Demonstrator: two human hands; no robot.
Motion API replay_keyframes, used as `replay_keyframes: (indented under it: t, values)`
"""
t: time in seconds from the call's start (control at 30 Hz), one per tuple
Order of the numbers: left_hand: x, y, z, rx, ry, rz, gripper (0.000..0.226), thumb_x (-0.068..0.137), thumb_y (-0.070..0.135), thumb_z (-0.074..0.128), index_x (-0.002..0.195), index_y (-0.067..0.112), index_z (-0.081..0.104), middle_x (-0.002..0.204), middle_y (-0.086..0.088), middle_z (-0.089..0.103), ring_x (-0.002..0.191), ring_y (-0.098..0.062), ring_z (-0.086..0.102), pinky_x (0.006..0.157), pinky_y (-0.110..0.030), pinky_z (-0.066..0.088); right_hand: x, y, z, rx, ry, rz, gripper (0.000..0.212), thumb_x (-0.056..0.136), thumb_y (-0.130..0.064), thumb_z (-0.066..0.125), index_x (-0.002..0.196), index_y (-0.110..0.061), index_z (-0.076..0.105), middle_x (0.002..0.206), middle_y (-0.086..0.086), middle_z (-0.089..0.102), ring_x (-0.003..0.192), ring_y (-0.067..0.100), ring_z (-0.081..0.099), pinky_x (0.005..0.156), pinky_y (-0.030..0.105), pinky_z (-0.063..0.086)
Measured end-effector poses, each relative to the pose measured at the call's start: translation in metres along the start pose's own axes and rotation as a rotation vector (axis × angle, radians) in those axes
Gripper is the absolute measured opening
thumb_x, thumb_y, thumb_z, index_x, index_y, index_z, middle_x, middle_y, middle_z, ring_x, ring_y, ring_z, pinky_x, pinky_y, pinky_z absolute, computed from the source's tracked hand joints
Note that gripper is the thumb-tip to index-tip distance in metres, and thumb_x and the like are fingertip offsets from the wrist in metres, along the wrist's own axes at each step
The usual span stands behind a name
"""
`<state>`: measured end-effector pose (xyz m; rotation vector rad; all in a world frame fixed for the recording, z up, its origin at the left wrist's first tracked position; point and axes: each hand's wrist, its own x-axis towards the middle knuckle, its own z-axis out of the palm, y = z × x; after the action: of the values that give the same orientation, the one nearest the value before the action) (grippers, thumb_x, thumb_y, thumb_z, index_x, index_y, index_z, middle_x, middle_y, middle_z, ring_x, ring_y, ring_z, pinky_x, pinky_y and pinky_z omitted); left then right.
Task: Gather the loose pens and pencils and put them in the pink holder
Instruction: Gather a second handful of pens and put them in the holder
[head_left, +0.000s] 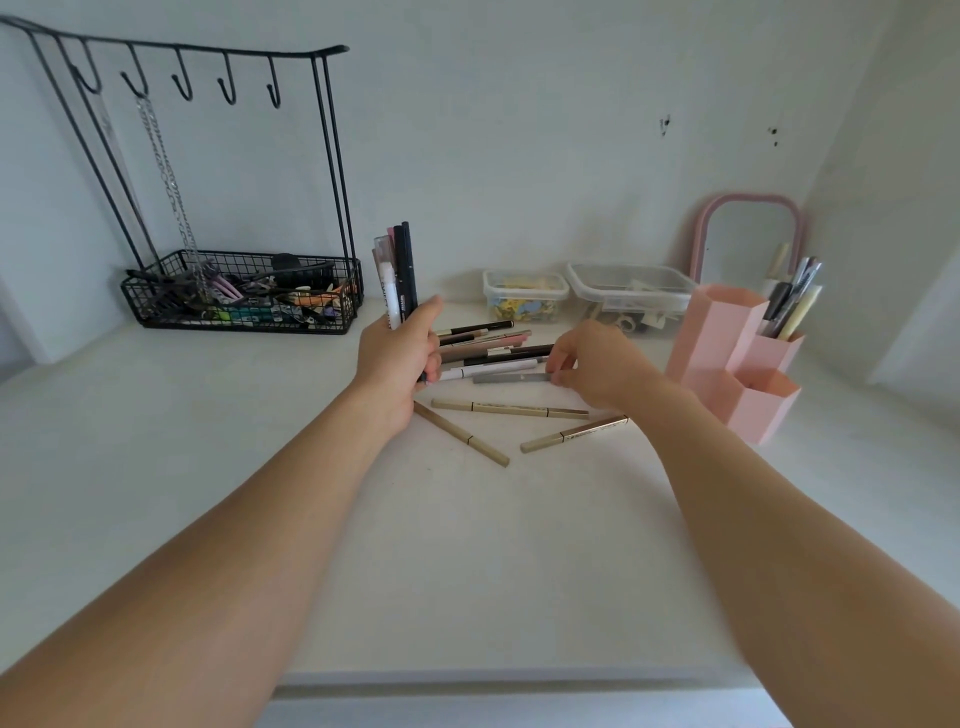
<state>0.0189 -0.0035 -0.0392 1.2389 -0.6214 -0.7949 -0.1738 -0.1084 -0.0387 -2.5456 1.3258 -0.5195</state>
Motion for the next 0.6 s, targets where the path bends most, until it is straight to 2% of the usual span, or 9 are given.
replay_keyframes:
  t: [0.1,0.17,0.3,0.4,0.53,0.6]
  values:
    - [-0.001,0.000,0.001,0.007,-0.009,-0.001,0.039,0.092,0.037,0.072,0.070,0.023,0.042,0.046,0.008,0.036,0.042,-0.013,0.033,0.054,-0.026,0.035,0.000,-0.002,-0.004,0.058,0.010,-0.020,0.004,0.089,-0.014,0.070,0.091,-0.015,0.074,0.093,0.001,0.069,0.080,0.014,0.058,0.069,0.022,0.042]
    - [-0.005,0.002,0.001,0.009,-0.032,0.012,0.042,0.090,0.041,0.074,0.071,0.023,0.041,0.046,0.008,0.036,0.042,-0.013,0.033,0.053,-0.026,0.036,0.000,-0.008,-0.009,0.201,0.047,-0.010,0.006,0.091,-0.014,0.068,0.092,-0.011,0.073,0.084,0.002,0.066,0.072,0.012,0.055,0.061,0.022,0.042]
    - [-0.011,0.001,0.004,0.000,-0.128,0.089,0.038,0.083,0.040,0.082,0.077,0.022,0.049,0.048,0.010,0.036,0.045,-0.013,0.031,0.049,-0.025,0.033,-0.005,-0.025,-0.017,0.810,0.030,0.046,0.004,0.092,-0.008,0.067,0.089,-0.009,0.069,0.078,0.007,0.068,0.068,0.014,0.061,0.064,0.025,0.050]
    - [-0.015,-0.001,0.007,0.002,-0.215,0.097,0.038,0.073,0.036,0.088,0.077,0.020,0.054,0.051,0.009,0.040,0.047,-0.012,0.032,0.049,-0.026,0.029,-0.012,-0.037,-0.017,1.104,-0.020,-0.012,0.009,0.091,-0.006,0.067,0.097,0.000,0.067,0.083,0.013,0.068,0.073,0.019,0.064,0.070,0.027,0.055]
    - [-0.021,-0.002,0.010,0.048,-0.317,0.111,0.048,0.052,0.040,0.092,0.080,0.017,0.060,0.055,0.007,0.048,0.045,-0.010,0.033,0.045,-0.023,0.029,-0.022,-0.051,-0.015,1.220,-0.107,-0.092,0.005,0.091,0.000,0.064,0.091,-0.001,0.068,0.079,0.011,0.067,0.072,0.017,0.067,0.071,0.023,0.057]
    - [-0.021,-0.002,0.010,0.064,-0.355,0.123,0.048,0.051,0.039,0.092,0.080,0.018,0.061,0.055,0.008,0.048,0.045,-0.009,0.034,0.045,-0.022,0.029,-0.025,-0.055,-0.013,1.225,-0.145,-0.103,0.007,0.091,0.002,0.063,0.089,-0.003,0.069,0.082,0.012,0.068,0.074,0.017,0.069,0.073,0.024,0.058]
